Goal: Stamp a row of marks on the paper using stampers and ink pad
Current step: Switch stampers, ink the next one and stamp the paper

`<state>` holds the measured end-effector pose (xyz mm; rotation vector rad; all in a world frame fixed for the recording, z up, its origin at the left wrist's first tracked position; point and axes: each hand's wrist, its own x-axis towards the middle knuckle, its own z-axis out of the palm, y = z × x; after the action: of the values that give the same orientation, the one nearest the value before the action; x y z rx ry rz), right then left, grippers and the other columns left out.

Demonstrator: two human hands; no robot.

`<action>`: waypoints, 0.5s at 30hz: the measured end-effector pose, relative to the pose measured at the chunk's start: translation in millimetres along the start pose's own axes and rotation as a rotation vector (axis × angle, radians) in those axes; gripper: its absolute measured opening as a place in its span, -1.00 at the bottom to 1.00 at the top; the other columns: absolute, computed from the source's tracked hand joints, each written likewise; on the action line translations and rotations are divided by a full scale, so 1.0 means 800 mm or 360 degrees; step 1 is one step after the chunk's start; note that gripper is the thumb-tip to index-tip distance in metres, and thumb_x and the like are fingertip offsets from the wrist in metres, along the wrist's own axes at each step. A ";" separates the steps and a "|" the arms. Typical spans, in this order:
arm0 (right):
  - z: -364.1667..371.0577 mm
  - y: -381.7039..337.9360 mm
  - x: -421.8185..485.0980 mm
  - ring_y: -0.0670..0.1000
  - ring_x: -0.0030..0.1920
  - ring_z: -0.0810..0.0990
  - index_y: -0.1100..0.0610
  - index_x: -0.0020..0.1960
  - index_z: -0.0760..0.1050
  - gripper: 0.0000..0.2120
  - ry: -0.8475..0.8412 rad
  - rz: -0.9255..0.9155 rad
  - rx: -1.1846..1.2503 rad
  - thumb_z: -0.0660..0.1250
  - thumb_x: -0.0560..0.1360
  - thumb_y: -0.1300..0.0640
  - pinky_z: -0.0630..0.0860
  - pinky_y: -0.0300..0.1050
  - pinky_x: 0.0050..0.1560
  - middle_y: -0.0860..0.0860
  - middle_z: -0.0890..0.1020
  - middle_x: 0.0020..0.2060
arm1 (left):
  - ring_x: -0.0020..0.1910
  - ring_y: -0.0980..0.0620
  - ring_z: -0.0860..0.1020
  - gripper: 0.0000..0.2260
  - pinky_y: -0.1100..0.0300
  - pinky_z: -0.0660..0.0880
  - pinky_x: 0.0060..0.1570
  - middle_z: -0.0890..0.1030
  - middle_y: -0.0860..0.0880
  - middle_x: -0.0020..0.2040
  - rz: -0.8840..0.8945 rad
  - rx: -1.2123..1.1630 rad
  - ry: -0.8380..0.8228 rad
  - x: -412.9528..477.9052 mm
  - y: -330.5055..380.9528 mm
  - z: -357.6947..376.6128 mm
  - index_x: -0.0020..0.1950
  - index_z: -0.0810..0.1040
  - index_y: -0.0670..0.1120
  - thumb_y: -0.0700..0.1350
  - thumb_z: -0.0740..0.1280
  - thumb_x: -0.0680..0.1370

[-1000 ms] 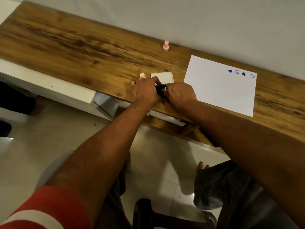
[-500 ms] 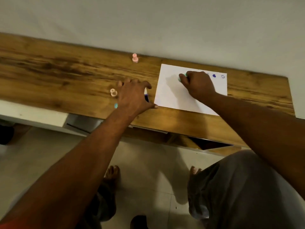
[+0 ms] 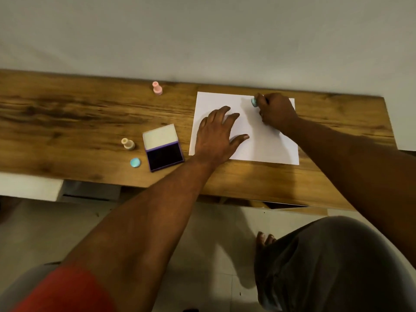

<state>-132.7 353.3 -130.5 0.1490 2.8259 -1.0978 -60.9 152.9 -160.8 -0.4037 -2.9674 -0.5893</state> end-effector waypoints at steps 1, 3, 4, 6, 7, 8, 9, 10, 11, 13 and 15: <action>0.001 0.000 0.001 0.01 -0.43 0.59 0.31 -0.10 0.61 -0.45 -0.0005 -0.0003 -0.0020 0.14 0.71 -0.12 0.52 -0.26 -0.24 0.18 0.68 -0.30 | 0.60 -0.11 0.29 -0.41 -0.12 0.25 0.55 0.36 -0.04 0.62 -0.0009 -0.0008 0.0023 -0.001 -0.002 0.005 0.55 0.46 0.07 0.37 0.22 0.63; 0.002 0.000 0.005 0.03 -0.41 0.58 0.31 -0.09 0.62 -0.45 -0.0022 -0.0005 -0.0035 0.14 0.70 -0.12 0.54 -0.19 -0.19 0.20 0.69 -0.29 | 0.61 -0.11 0.28 -0.42 -0.13 0.24 0.56 0.35 -0.03 0.62 -0.0017 -0.0001 0.0053 -0.002 -0.006 0.011 0.54 0.46 0.09 0.38 0.19 0.63; 0.000 0.000 0.008 0.08 -0.37 0.60 0.31 -0.08 0.63 -0.46 -0.0039 0.0007 -0.0027 0.15 0.70 -0.12 0.57 -0.09 -0.11 0.21 0.69 -0.27 | 0.61 -0.10 0.27 -0.42 -0.13 0.24 0.56 0.35 -0.03 0.62 -0.0016 0.0004 0.0055 -0.002 -0.007 0.013 0.54 0.46 0.10 0.39 0.19 0.63; -0.003 -0.004 0.012 0.20 -0.27 0.65 0.32 -0.06 0.63 -0.46 -0.0061 0.0053 -0.0038 0.16 0.70 -0.12 0.61 0.06 0.00 0.23 0.68 -0.26 | 0.61 -0.10 0.27 -0.42 -0.13 0.24 0.56 0.34 -0.03 0.62 -0.0013 0.0010 0.0046 -0.001 -0.009 0.015 0.54 0.44 0.11 0.38 0.20 0.62; -0.006 -0.007 0.014 0.25 -0.21 0.67 0.34 -0.07 0.63 -0.46 -0.0056 0.0054 -0.0077 0.16 0.69 -0.11 0.61 0.10 0.01 0.25 0.69 -0.25 | 0.61 -0.11 0.26 -0.42 -0.13 0.24 0.56 0.34 -0.03 0.63 -0.0006 0.0017 0.0046 -0.001 -0.009 0.015 0.54 0.44 0.11 0.38 0.20 0.62; -0.007 -0.009 0.018 0.29 -0.18 0.66 0.35 -0.09 0.62 -0.46 -0.0038 0.0021 -0.0155 0.17 0.69 -0.10 0.59 0.12 0.00 0.28 0.68 -0.25 | 0.61 -0.11 0.26 -0.42 -0.12 0.24 0.55 0.34 -0.03 0.62 0.0003 0.0025 0.0047 -0.001 -0.009 0.016 0.54 0.43 0.11 0.38 0.20 0.62; -0.008 -0.014 0.020 0.31 -0.17 0.64 0.36 -0.14 0.60 -0.46 -0.0020 -0.0031 -0.0264 0.17 0.69 -0.09 0.56 0.11 -0.05 0.29 0.66 -0.28 | 0.61 -0.11 0.27 -0.42 -0.12 0.24 0.55 0.34 -0.04 0.62 0.0007 0.0032 0.0049 0.000 -0.010 0.014 0.54 0.43 0.10 0.38 0.21 0.62; -0.009 -0.020 0.021 0.31 -0.18 0.59 0.34 -0.20 0.55 -0.46 0.0004 -0.0089 -0.0378 0.18 0.69 -0.08 0.48 0.07 -0.13 0.27 0.61 -0.32 | 0.60 -0.11 0.28 -0.43 -0.12 0.25 0.54 0.35 -0.04 0.61 0.0007 0.0035 0.0055 0.001 -0.011 0.011 0.53 0.44 0.10 0.38 0.21 0.62; -0.008 -0.023 0.021 0.28 -0.21 0.53 0.30 -0.25 0.49 -0.48 0.0030 -0.0142 -0.0468 0.19 0.68 -0.08 0.38 0.02 -0.20 0.23 0.54 -0.36 | 0.59 -0.11 0.29 -0.43 -0.11 0.25 0.53 0.35 -0.04 0.61 0.0008 0.0036 0.0068 0.001 -0.010 0.010 0.53 0.45 0.10 0.38 0.22 0.62; -0.006 -0.026 0.023 0.23 -0.24 0.45 0.22 -0.28 0.44 -0.52 0.0051 -0.0216 -0.0598 0.19 0.68 -0.08 0.26 -0.03 -0.21 0.17 0.43 -0.39 | 0.58 -0.11 0.29 -0.44 -0.10 0.25 0.52 0.36 -0.04 0.60 0.0009 0.0039 0.0086 0.001 -0.010 0.009 0.52 0.45 0.09 0.37 0.23 0.62; -0.004 -0.027 0.025 0.21 -0.23 0.45 0.22 -0.25 0.46 -0.52 0.0053 -0.0263 -0.0686 0.17 0.69 -0.09 0.27 -0.03 -0.20 0.16 0.44 -0.37 | 0.59 -0.11 0.29 -0.44 -0.11 0.25 0.53 0.36 -0.05 0.60 0.0010 0.0044 0.0074 0.002 -0.011 0.008 0.52 0.45 0.09 0.37 0.22 0.62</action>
<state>-155.8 340.9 -116.6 -0.1054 3.0667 -0.4864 -65.1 148.5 -169.9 -0.3914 -2.9256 -0.5483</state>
